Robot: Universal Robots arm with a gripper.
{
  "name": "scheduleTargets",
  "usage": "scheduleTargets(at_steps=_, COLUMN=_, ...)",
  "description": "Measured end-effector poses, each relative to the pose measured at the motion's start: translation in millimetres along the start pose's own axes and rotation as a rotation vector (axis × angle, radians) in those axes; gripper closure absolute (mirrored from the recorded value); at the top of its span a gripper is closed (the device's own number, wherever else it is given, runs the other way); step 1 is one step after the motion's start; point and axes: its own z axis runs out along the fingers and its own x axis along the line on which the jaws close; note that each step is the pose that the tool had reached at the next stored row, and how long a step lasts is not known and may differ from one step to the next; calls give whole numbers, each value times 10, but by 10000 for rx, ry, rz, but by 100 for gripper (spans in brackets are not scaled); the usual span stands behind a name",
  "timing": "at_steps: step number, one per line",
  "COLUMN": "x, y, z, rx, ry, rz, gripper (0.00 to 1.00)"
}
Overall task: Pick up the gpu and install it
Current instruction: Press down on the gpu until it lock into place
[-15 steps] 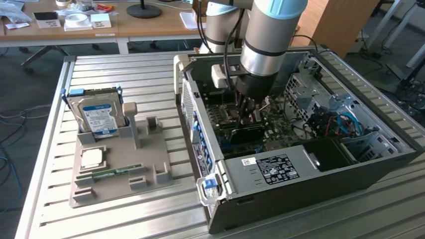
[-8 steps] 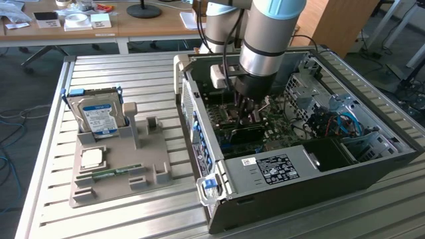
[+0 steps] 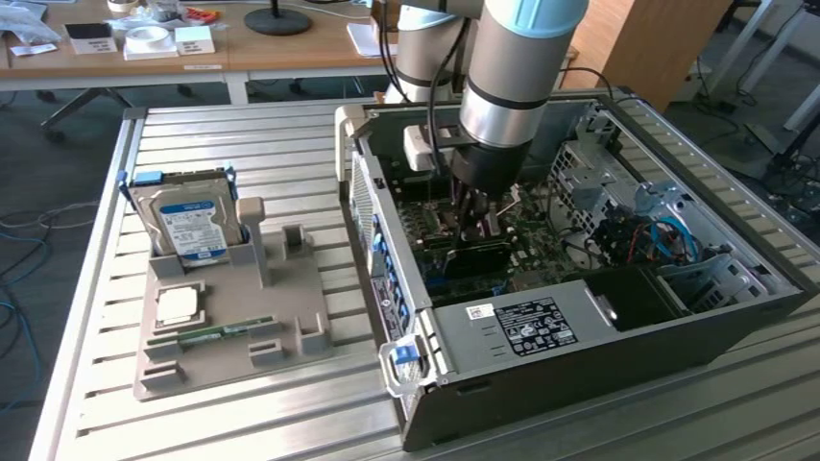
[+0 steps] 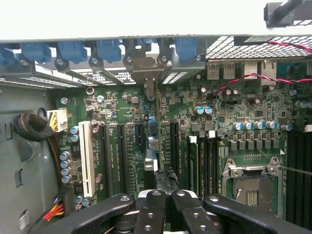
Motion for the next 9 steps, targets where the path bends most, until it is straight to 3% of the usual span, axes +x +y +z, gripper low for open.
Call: scheduleTargets(at_steps=9, x=0, y=0, z=2, rx=1, ry=-4, rz=0, gripper=89)
